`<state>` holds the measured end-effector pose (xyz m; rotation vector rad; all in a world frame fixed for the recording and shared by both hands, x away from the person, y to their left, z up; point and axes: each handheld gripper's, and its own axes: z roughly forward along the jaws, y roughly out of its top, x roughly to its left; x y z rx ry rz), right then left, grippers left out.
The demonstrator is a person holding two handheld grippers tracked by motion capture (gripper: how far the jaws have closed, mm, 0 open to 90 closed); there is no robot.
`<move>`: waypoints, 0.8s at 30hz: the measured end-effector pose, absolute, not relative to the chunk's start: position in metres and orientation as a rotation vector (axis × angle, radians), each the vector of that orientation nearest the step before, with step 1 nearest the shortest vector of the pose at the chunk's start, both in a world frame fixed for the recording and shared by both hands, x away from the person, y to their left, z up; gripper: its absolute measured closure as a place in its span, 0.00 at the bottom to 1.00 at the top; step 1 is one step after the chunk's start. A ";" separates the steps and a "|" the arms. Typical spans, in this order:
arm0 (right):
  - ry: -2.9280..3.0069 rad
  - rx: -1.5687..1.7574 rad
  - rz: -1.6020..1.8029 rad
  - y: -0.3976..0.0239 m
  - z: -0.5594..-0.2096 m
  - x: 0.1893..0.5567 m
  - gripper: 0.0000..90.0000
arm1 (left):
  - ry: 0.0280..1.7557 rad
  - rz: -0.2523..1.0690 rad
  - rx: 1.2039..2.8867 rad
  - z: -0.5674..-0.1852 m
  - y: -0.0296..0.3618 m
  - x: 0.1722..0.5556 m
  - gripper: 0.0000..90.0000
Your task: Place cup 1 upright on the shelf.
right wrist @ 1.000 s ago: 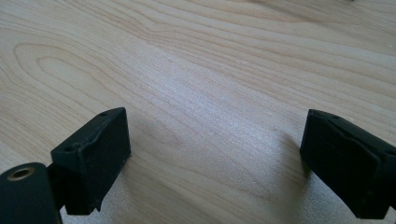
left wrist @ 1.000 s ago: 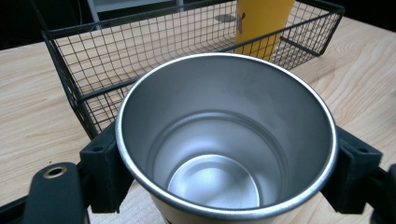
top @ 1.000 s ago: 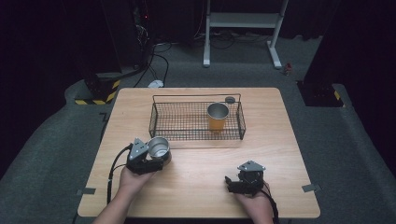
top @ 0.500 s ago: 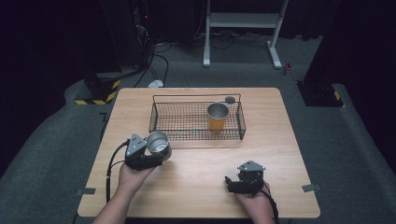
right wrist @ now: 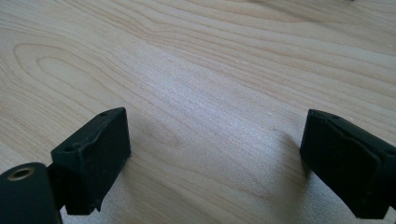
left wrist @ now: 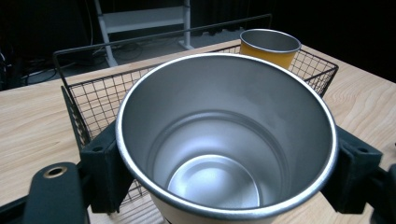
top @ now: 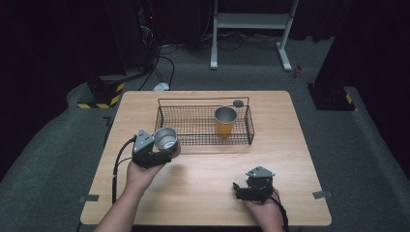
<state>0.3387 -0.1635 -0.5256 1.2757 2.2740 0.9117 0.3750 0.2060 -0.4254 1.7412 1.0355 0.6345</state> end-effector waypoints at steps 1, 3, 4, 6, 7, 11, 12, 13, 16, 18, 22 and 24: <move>2.275 1.276 0.911 -0.164 -0.526 0.339 0.09 | 1.034 0.634 1.743 -0.425 0.205 0.376 0.21; 2.273 1.281 0.911 -0.164 -0.526 0.339 0.09 | 1.035 0.636 1.738 -0.424 0.203 0.379 0.21; 2.273 1.282 0.911 -0.164 -0.526 0.339 0.09 | 1.038 0.634 1.741 -0.424 0.202 0.380 0.21; 2.273 1.282 0.911 -0.164 -0.526 0.339 0.09 | 1.035 0.645 1.745 -0.422 0.200 0.383 0.21; 2.273 1.281 0.911 -0.164 -0.526 0.339 0.09 | 1.036 0.646 1.746 -0.421 0.199 0.384 0.21; 2.275 1.279 0.909 -0.164 -0.526 0.339 0.09 | 1.033 0.641 1.736 -0.416 0.195 0.389 0.21; 2.275 1.279 0.909 -0.164 -0.526 0.339 0.09 | 1.037 0.641 1.733 -0.415 0.194 0.390 0.21; 2.275 1.279 0.909 -0.164 -0.526 0.339 0.09 | 1.036 0.644 1.735 -0.415 0.192 0.392 0.21; 2.275 1.279 0.909 -0.164 -0.526 0.339 0.09 | 1.036 0.647 1.731 -0.412 0.188 0.396 0.21; 2.275 1.279 0.909 -0.164 -0.526 0.339 0.09 | 1.035 0.649 1.723 -0.410 0.186 0.399 0.21; 2.276 1.275 0.909 -0.164 -0.526 0.339 0.09 | 1.034 0.656 1.727 -0.406 0.182 0.407 0.21; 2.275 1.275 0.909 -0.164 -0.526 0.339 0.09 | 1.035 0.654 1.722 -0.405 0.180 0.412 0.21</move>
